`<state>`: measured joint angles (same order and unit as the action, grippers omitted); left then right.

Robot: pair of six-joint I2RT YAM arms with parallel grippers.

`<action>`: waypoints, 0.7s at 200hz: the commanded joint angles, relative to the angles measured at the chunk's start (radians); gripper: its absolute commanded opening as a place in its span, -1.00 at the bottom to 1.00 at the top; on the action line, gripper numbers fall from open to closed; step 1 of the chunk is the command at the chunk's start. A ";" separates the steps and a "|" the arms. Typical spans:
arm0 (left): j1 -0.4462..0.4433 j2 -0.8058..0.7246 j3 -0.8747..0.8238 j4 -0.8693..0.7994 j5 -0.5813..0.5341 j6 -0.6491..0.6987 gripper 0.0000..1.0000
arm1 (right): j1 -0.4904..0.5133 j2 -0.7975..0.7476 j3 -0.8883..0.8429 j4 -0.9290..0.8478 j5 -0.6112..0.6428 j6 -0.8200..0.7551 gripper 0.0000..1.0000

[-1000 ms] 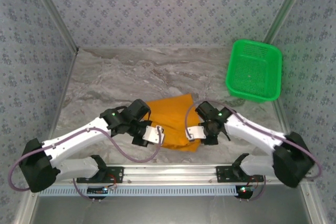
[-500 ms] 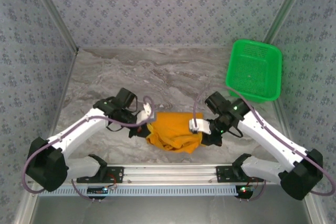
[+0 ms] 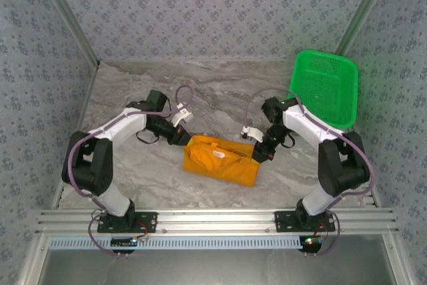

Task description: Fold the inside-out t-shirt

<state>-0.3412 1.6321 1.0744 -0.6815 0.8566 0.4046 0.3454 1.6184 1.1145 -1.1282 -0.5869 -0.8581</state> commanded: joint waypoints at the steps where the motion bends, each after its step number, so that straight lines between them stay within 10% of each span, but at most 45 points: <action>1: 0.005 0.056 0.067 0.059 -0.043 -0.051 -1.00 | -0.015 0.034 0.047 0.025 0.030 -0.031 -1.00; 111: -0.040 0.354 0.348 0.173 -0.362 -0.268 -1.00 | -0.090 0.175 0.097 0.245 0.262 0.031 -0.82; 140: -0.044 0.419 0.363 0.234 -0.374 -0.356 -0.49 | -0.084 0.195 0.039 0.422 0.463 0.145 -0.36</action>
<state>-0.3889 2.0022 1.4109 -0.4965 0.5484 0.1398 0.2630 1.7969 1.2102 -0.8642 -0.3508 -0.8211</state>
